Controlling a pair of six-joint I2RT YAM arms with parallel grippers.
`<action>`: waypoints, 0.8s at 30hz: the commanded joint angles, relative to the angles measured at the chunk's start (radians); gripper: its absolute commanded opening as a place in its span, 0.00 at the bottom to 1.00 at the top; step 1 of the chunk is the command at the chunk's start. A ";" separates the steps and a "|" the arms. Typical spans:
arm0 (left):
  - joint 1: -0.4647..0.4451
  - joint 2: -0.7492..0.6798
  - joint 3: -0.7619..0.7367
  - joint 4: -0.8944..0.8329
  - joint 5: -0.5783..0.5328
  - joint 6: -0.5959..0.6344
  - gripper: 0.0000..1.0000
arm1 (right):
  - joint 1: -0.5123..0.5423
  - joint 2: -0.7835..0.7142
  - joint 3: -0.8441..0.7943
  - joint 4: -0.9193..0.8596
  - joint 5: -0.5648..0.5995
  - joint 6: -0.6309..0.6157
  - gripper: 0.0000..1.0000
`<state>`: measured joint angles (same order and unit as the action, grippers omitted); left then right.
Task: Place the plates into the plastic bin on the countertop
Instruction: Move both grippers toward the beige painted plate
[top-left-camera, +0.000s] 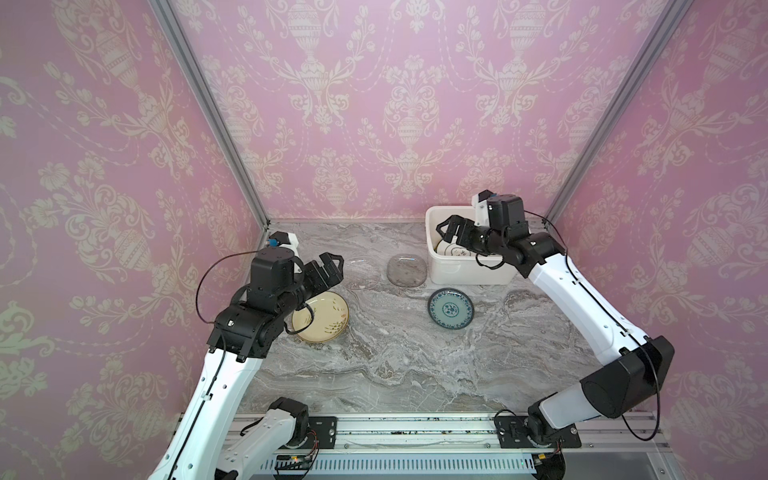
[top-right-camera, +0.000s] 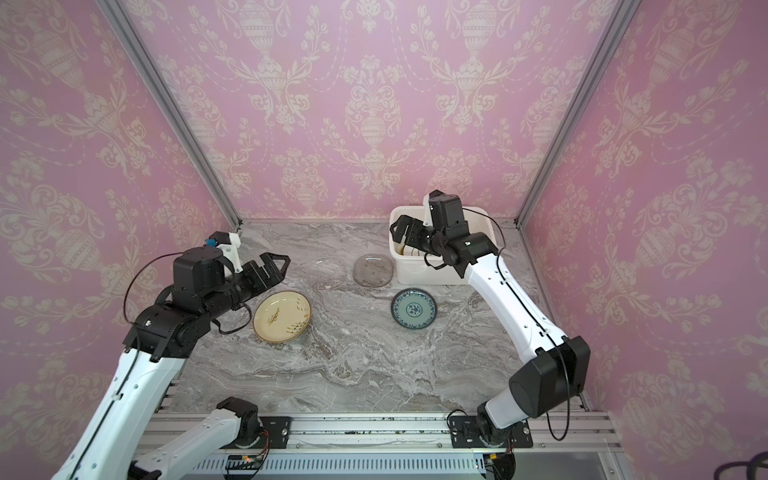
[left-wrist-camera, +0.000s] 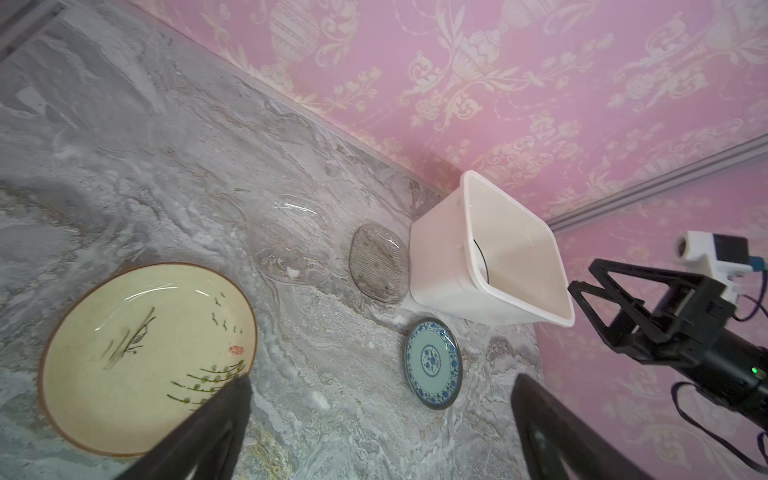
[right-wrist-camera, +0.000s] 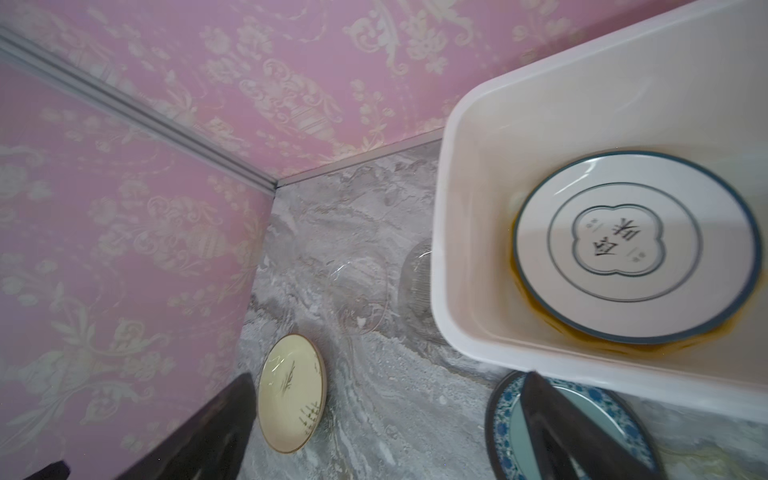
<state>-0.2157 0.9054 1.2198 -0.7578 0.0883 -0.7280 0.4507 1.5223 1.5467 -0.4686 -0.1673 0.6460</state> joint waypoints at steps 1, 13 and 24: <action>0.095 -0.007 -0.060 -0.015 0.039 -0.079 0.99 | 0.100 0.012 -0.036 0.094 0.024 0.108 0.96; 0.390 0.164 -0.147 -0.109 -0.074 -0.246 0.99 | 0.401 0.225 -0.082 0.190 -0.015 0.216 0.93; 0.577 0.445 -0.209 -0.073 -0.026 -0.149 0.99 | 0.474 0.492 -0.039 0.334 -0.167 0.259 0.92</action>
<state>0.3325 1.3304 1.0348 -0.8280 0.0650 -0.9104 0.9127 1.9678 1.4570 -0.1692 -0.2764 0.8825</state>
